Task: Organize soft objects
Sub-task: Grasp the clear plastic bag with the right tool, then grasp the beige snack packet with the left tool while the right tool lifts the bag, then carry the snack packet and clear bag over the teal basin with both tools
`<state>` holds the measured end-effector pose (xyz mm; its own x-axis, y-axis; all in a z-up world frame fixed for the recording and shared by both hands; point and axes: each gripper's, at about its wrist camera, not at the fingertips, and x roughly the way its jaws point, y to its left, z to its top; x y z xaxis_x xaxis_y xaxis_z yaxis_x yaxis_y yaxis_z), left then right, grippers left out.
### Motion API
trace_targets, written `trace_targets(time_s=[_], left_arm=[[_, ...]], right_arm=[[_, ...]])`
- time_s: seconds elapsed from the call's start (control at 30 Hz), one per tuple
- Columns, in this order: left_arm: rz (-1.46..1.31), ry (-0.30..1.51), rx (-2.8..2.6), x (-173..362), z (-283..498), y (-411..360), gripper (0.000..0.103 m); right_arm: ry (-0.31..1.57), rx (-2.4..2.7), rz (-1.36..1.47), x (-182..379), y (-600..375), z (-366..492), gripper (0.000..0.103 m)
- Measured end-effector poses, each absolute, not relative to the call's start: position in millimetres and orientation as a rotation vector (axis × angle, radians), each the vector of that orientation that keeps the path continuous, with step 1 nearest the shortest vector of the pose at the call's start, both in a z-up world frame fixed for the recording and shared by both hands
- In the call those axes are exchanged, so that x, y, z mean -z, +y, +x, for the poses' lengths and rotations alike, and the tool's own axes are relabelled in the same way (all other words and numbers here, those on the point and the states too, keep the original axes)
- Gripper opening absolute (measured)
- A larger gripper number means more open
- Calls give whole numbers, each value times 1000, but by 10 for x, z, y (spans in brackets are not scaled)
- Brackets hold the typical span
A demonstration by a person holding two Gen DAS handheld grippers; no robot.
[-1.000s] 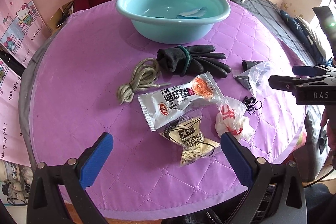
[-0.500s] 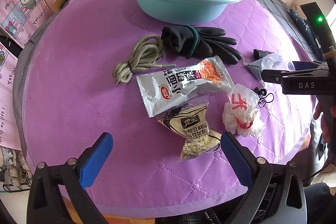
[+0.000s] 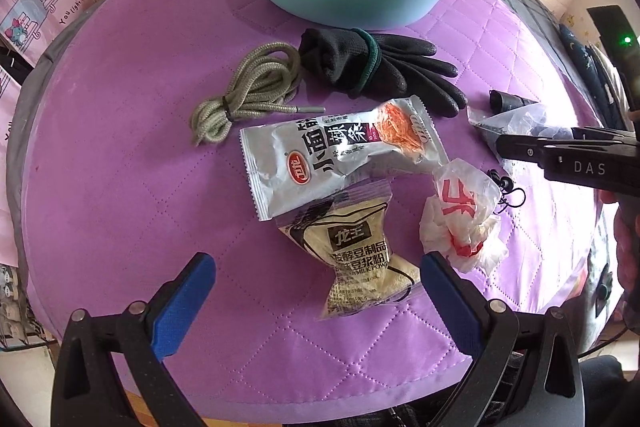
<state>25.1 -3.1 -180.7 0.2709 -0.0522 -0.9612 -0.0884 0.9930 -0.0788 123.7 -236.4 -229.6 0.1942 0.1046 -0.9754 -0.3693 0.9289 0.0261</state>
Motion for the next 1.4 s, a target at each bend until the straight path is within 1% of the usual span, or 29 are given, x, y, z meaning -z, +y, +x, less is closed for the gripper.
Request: trace_targets(time_s=[0.03,0.07,0.1,0.13,0.17,0.27,0.6,0.63,0.7,0.77,0.8,0.83,0.87,0.97,1.0,1.07,1.4], left_arm=[[-124,1300,-25,1822,262,-41,103],[-124,1305,-26,1837,271,-48,103],[-126,1309,-27,1855,280,-56,103],[-128,1314,-28,1867,286,-63,103],[-129,1317,-30,1875,285,-66,103],[-126,1322,-37,1891,293,-67,103],[-124,1358,-53,2079,398,-87,103],[-126,1361,-49,2115,398,-107,101],[-133,1365,-38,2140,409,-122,91],[-142,1368,-24,2149,423,-156,71],[-154,1366,-8,2160,438,-174,68],[-154,1361,1,2142,437,-208,59],[-155,1352,18,2130,437,-241,47],[-182,1336,42,2134,433,-267,38],[-183,1335,47,2135,426,-270,35],[-187,1337,55,2141,413,-272,33],[-164,1328,77,2133,323,-314,32]], right_arm=[[1330,-344,-235,2271,-2373,1224,51],[1325,-347,-235,2256,-2385,1215,47],[1322,-348,-234,2248,-2398,1212,45],[1319,-351,-232,2244,-2416,1214,41],[1318,-352,-230,2234,-2427,1190,39],[1311,-357,-220,2203,-2473,1162,38],[1272,-350,-229,1991,-2568,1031,38],[1271,-350,-228,1977,-2579,1025,38],[1270,-350,-228,1949,-2587,1008,38],[1268,-350,-231,1921,-2601,988,38],[1267,-350,-231,1915,-2608,979,38],[1267,-349,-231,1909,-2601,971,38],[1268,-349,-230,1907,-2607,962,38],[1267,-346,-229,1914,-2606,952,38],[1266,-345,-227,1926,-2596,954,38],[1262,-343,-226,1927,-2587,943,38],[1244,-331,-229,1850,-2550,851,38]])
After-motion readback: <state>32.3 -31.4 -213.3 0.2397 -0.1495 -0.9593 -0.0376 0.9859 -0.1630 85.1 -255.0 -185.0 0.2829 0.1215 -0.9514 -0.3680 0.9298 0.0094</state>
